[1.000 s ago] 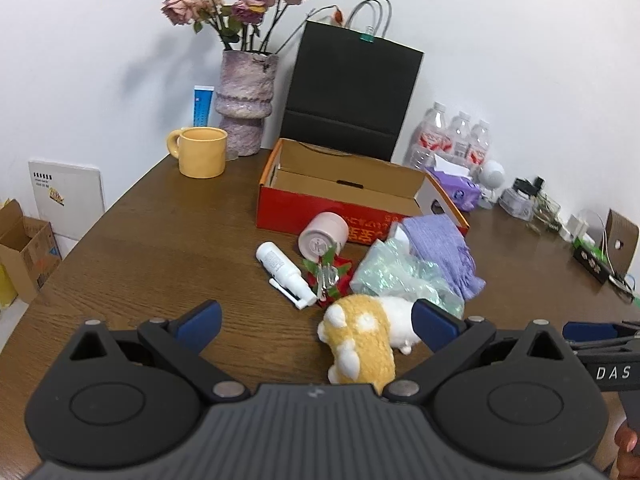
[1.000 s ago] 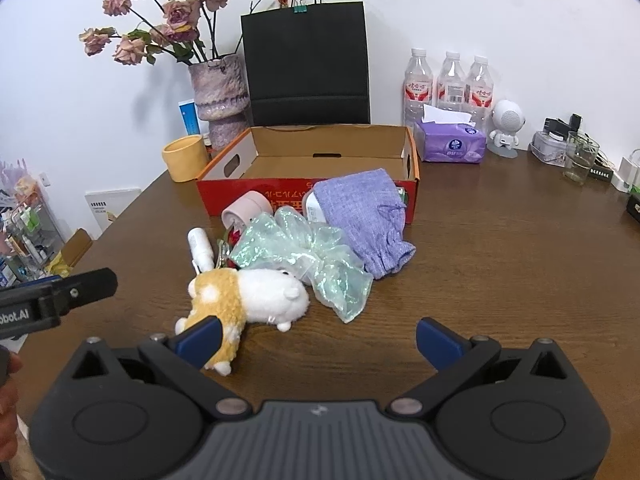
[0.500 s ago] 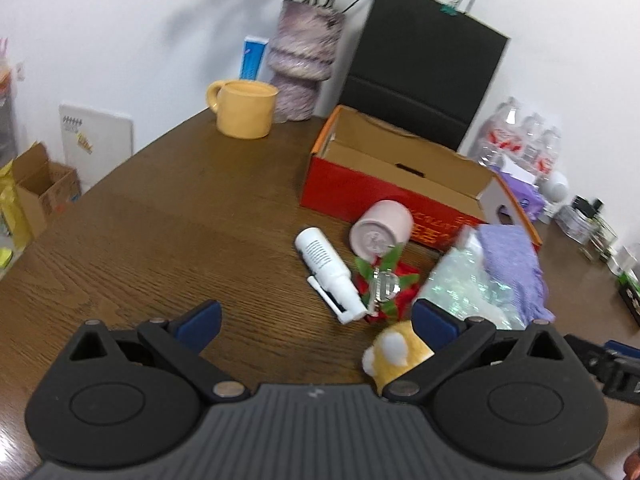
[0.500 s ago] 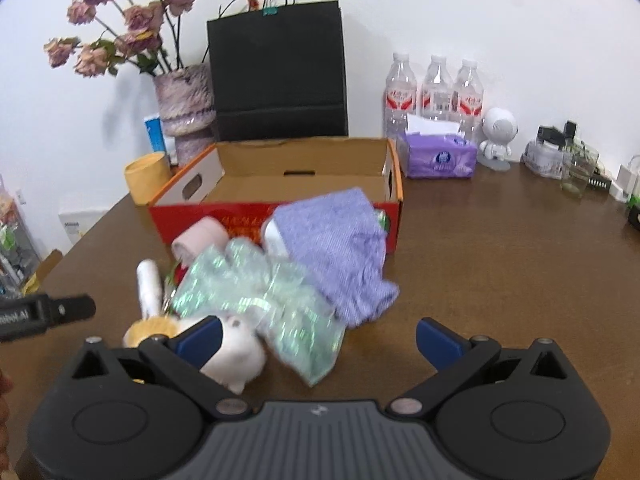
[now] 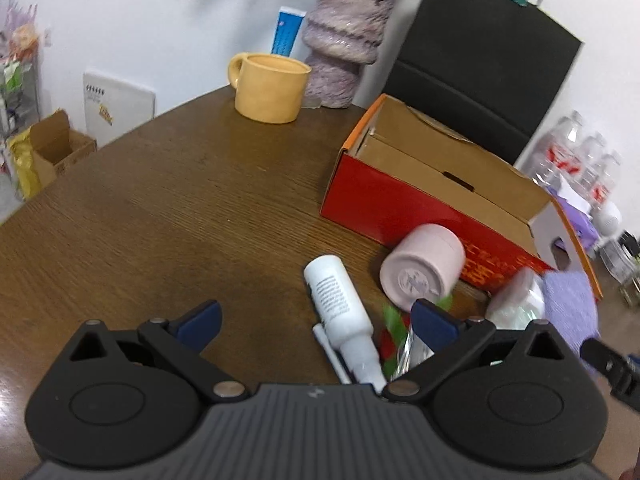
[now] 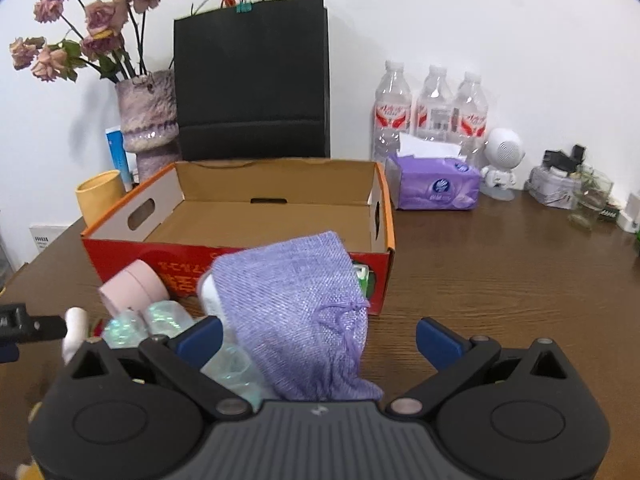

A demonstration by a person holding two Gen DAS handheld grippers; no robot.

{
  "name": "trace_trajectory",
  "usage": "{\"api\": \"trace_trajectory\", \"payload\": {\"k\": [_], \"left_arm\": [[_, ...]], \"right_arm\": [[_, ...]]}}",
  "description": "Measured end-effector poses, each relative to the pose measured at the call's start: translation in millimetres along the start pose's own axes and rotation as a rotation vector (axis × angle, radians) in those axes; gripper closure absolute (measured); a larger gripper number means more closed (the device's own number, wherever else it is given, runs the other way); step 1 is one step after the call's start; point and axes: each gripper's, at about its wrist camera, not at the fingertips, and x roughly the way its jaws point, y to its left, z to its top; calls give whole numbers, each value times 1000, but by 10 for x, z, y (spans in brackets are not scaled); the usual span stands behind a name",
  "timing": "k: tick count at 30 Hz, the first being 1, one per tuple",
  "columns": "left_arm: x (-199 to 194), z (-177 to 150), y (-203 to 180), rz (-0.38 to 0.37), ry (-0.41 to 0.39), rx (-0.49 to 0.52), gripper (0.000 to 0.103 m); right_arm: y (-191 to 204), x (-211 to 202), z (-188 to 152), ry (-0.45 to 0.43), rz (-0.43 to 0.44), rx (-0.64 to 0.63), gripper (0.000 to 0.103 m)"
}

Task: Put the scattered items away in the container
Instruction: 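Grasp the white spray bottle with the left gripper while the right gripper grasps the purple cloth bag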

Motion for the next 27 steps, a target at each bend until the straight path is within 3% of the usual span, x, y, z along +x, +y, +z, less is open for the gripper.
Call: {"api": "trace_trajectory", "payload": {"k": [4,12,18,20,22,27], "left_arm": [[183,-5,-11,26,29,-29,3],[267,-31,-87,100,-15,9,7],[253,-67,-98,99,-37,57,20],[247,-73,-94,94,-45,62,22],[245,-92,-98,91,-57,69,22],[265,-126,-161,103,-78,100,25]], "right_arm": [[-72,107,-79,-21,26,13,3],[-83,116,-133,-76,12,2,7],[-100,182,-168,-67,31,7,21],[-123,192,-183,-60,62,22,37],[-141,189,-194,-50,93,36,46],[-137,168,-215,-49,95,40,52]]}}
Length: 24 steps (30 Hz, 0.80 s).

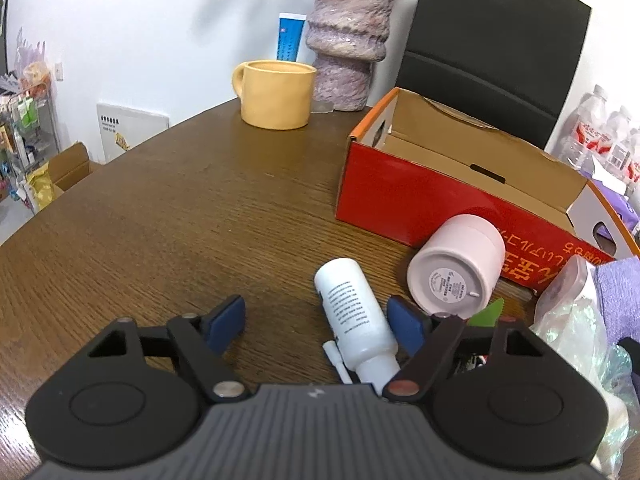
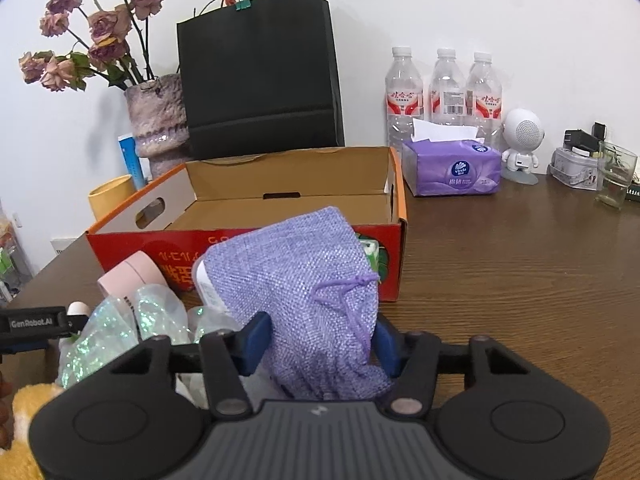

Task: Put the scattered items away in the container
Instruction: 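Grasp the white spray bottle with the left gripper while the right gripper grasps the purple cloth bag, then lift and carry the bottle and bag with both grippers over the cardboard box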

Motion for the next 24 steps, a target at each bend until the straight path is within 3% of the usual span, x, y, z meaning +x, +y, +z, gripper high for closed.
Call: {"api": "trace_trajectory", "payload": {"k": [2,6,8,10,12,16,24], "left_arm": [[3,-22,-39,14,-11,20,25],[-10,-67,-80,21,-32,49,30],[-25,-75,-71,1,-40,56,42],[-39,-73,-45,-49,-35,52,72],[-53,-75,-23,-86,-29,49,72],[-105,-96,11,-88,-24,44,74],[-311,-165,76,-95,-35,46,74]], "right_arm": [[-13,-14,0,-4,9,14,63],[-38,-63,-8,-18,32,36,75],[-45,-80,-14,-23,44,41,81],[-48,-96,-20,-26,48,44,83],[-56,-108,-21,-27,49,45,84],[-77,-154,-16,-34,58,49,90],[-61,-374,29,-94,69,43,91]]}}
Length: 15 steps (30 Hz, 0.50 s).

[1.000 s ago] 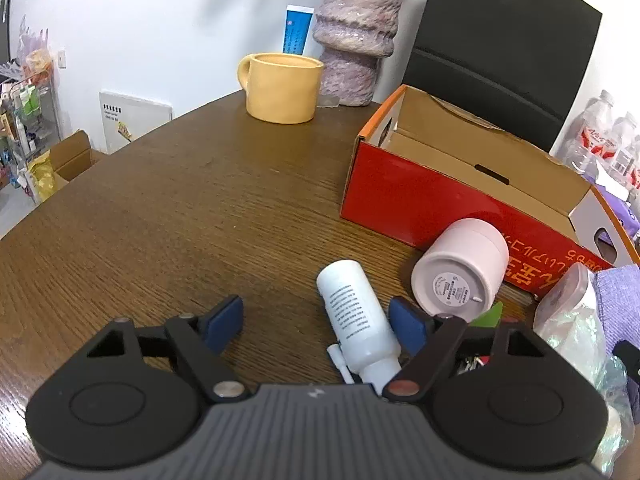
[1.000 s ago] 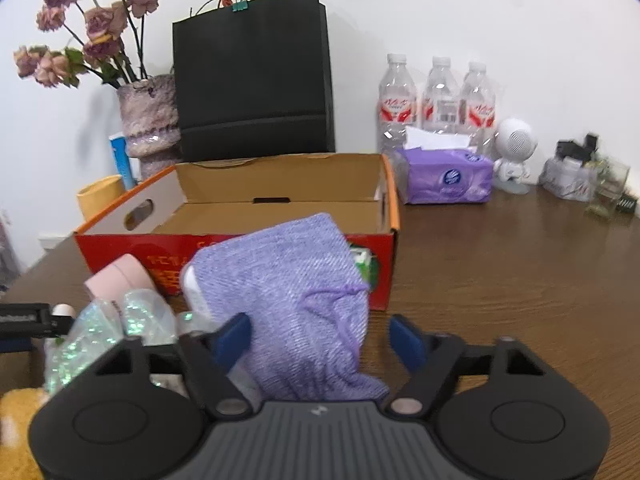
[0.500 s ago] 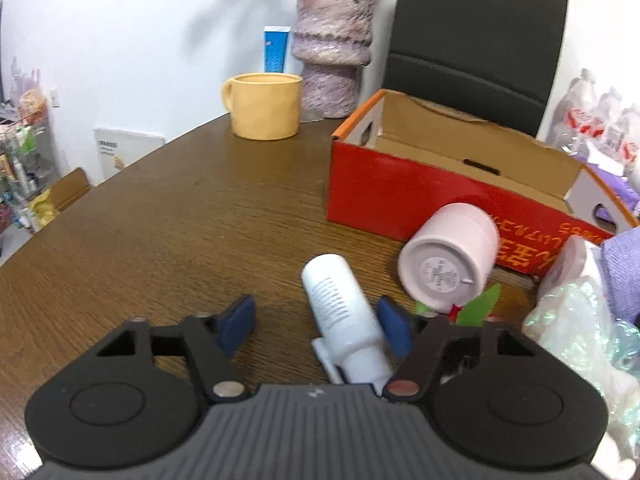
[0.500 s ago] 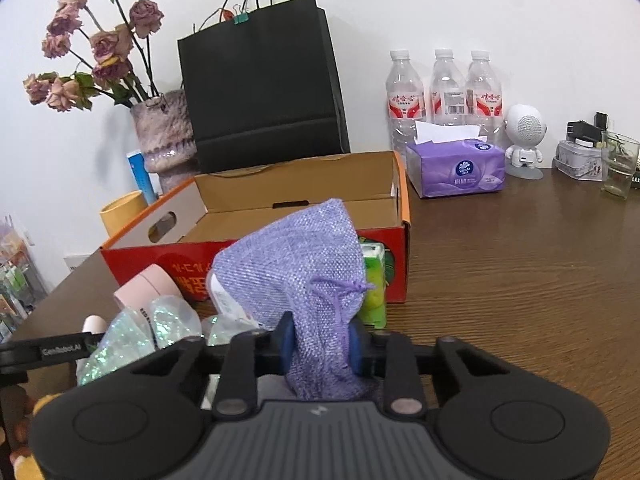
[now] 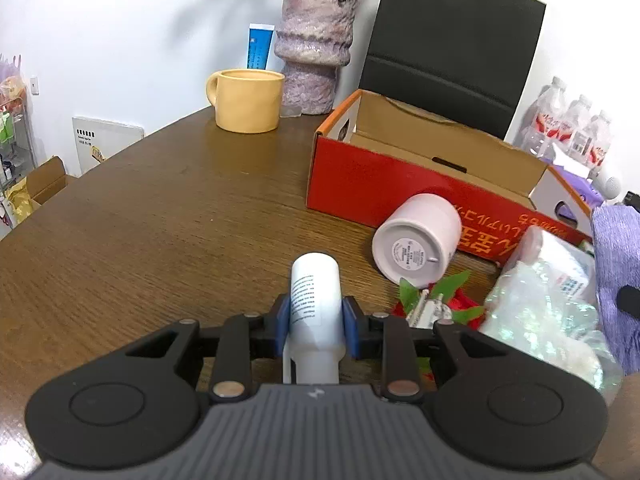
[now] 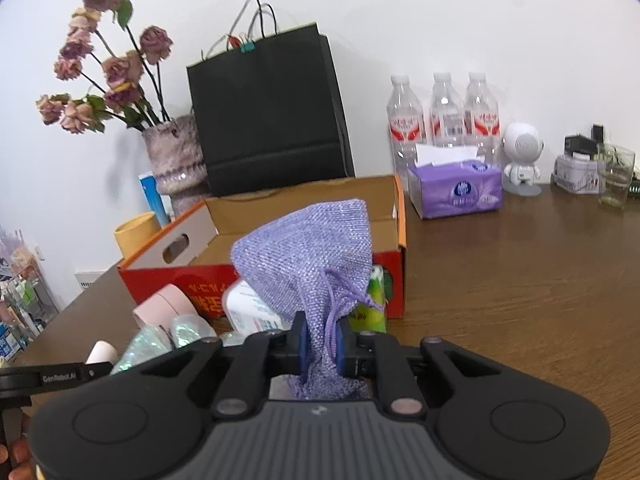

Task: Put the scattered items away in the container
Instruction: 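Lift and carry the bottle and bag with both grippers over the cardboard box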

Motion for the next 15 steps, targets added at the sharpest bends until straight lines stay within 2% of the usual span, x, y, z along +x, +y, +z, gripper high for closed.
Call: {"api": "trace_trajectory", "payload": {"k": [6,15], "left_arm": [[-274,70,-14,-3,-59,38,74],[-623,190,26,-77,-73,47,74]], "right_arm": [[51,-108,5,-1,4,-26,91],[142,-369,6,-32,-6,-57,92]]}}
